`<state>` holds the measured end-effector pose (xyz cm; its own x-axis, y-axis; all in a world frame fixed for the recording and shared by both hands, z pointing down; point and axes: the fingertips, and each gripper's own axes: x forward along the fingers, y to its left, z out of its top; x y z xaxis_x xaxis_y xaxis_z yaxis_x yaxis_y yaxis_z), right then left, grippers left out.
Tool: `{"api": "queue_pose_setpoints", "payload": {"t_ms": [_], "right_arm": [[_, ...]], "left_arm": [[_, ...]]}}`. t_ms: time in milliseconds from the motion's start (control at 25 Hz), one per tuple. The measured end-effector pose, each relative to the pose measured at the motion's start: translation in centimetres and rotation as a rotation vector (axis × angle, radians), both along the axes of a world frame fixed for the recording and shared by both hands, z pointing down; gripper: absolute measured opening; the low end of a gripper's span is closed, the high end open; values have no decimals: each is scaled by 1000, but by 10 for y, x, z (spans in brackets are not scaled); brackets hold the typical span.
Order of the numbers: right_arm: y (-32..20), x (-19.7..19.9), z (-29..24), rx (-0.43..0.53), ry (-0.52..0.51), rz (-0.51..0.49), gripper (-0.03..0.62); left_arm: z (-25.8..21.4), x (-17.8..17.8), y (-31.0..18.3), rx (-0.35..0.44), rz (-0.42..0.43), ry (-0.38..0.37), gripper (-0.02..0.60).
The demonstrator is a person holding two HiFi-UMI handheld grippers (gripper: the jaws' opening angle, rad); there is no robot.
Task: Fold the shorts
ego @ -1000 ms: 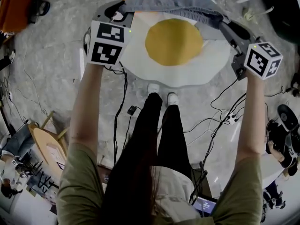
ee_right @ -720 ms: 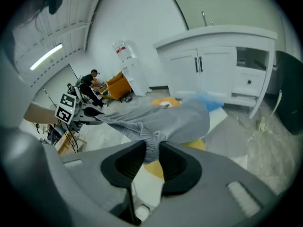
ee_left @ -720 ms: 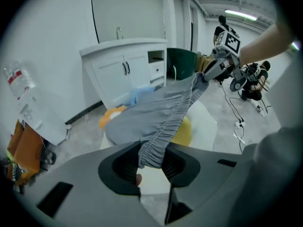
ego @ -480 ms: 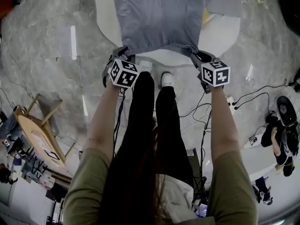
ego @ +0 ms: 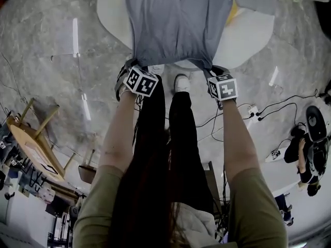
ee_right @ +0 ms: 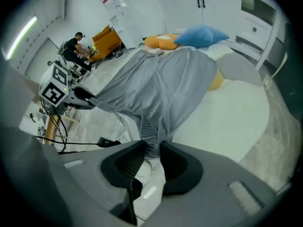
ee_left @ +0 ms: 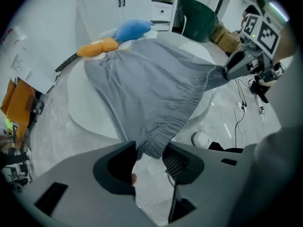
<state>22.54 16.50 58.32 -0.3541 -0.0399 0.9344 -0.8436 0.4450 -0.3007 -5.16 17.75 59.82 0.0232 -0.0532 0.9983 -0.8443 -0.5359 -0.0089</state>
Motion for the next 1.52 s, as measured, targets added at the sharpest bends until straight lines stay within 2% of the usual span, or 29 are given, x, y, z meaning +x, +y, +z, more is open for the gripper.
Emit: {"api": "queue_pose_setpoints", "payload": {"t_ms": [120, 200, 240, 280, 320, 400, 520, 680, 800, 960, 1080, 1200, 1320, 1520], "right_arm": [[4, 4, 14, -42, 65, -24, 101], [7, 9, 20, -83, 113, -26, 125], [10, 10, 22, -109, 125, -30, 196], [13, 10, 22, -134, 125, -31, 316], [14, 9, 21, -152, 117, -24, 351], [9, 11, 13, -156, 98, 30, 353], [-23, 28, -7, -104, 82, 214, 353], [-101, 63, -32, 13, 46, 484, 353], [-174, 80, -49, 112, -9, 570, 351], [-260, 81, -60, 197, -112, 538, 351], [-308, 78, -52, 198, -158, 509, 350], [-344, 75, -33, 175, -168, 482, 350], [-368, 78, -3, 161, -139, 460, 350], [-400, 89, 41, 142, -112, 482, 341]], "left_arm": [[11, -13, 7, -56, -24, -1, 196], [13, -17, 12, -106, -49, 32, 249], [13, -19, 14, -128, -60, 49, 272], [13, -22, 15, -144, -65, 63, 285], [10, -25, 16, -153, -68, 71, 307], [3, -28, 13, -147, -72, 85, 314], [-13, -18, 9, -121, -100, 131, 327], [-35, 31, 9, -105, -94, 235, 331], [-44, 80, 11, -92, -61, 301, 334], [-45, 150, 6, -52, -48, 355, 334], [-43, 201, -8, -2, -26, 373, 334], [-37, 249, -25, 47, -42, 381, 334], [-22, 279, -33, 72, -38, 359, 334], [12, 302, -31, 76, 29, 307, 339]]}}
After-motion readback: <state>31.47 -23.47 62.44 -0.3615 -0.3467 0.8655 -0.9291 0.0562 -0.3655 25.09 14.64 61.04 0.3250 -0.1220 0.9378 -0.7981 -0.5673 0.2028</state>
